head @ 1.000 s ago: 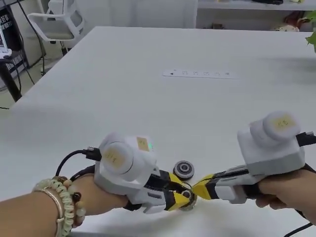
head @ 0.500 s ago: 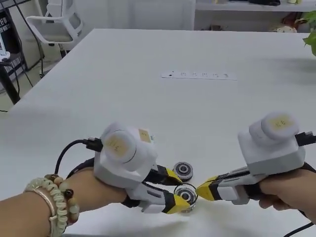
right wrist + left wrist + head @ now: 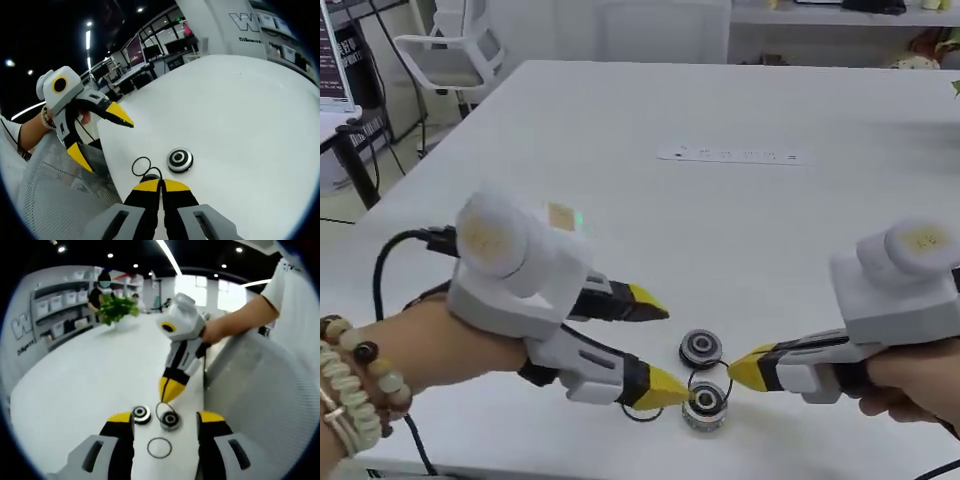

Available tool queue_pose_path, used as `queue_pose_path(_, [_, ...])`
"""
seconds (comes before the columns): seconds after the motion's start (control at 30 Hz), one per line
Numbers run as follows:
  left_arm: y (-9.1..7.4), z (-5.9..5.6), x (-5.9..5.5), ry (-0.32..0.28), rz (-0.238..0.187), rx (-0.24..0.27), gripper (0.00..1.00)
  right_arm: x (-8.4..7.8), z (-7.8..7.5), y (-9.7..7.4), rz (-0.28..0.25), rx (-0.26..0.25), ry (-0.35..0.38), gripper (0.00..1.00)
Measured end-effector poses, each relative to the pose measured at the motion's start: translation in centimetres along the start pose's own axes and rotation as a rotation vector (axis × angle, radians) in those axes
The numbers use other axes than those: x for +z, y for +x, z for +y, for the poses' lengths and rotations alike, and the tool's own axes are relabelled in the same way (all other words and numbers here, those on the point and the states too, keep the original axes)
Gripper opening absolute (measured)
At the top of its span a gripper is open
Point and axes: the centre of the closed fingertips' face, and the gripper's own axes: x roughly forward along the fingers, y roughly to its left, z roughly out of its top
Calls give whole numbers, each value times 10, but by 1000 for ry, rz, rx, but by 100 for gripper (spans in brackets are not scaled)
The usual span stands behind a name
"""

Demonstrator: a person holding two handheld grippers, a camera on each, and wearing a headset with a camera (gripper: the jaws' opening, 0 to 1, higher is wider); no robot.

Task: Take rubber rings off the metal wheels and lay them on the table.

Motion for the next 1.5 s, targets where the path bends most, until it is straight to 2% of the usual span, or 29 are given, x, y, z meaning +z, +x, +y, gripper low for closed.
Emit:
queue_pose_path(0.23, [-42, 8, 0, -22, -17, 90, 63, 12, 1, -5, -52, 3, 13, 0])
queue_pose_path(0.33, [-59, 9, -4, -55, -37, 137, 67, 14, 2, -5, -63, 7, 14, 0])
queue_pose_path(0.43, [-66, 5, -13, -78, -36, 158, 67, 16, 5, -4, -71, 15, 14, 0])
queue_pose_path(0.6, [-68, -5, -31, -123, -25, 176, 69, 23, 17, -1, -94, 51, 14, 0])
queue_pose_path(0.83, [-66, -10, -39, -176, -44, 196, 73, 28, 32, 7, -112, 89, -1, 0])
queue_pose_path(1.03, [-64, -9, -44, -225, -57, 214, 74, 20, 43, 19, -76, 95, -38, 0])
queue_pose_path(1.27, [-65, -6, -48, -251, -52, 231, 75, 10, 55, 34, -33, 121, -90, 0])
queue_pose_path(1.5, [-64, -7, -53, -262, -29, 228, 73, -5, 57, 42, 27, 120, -162, 0])
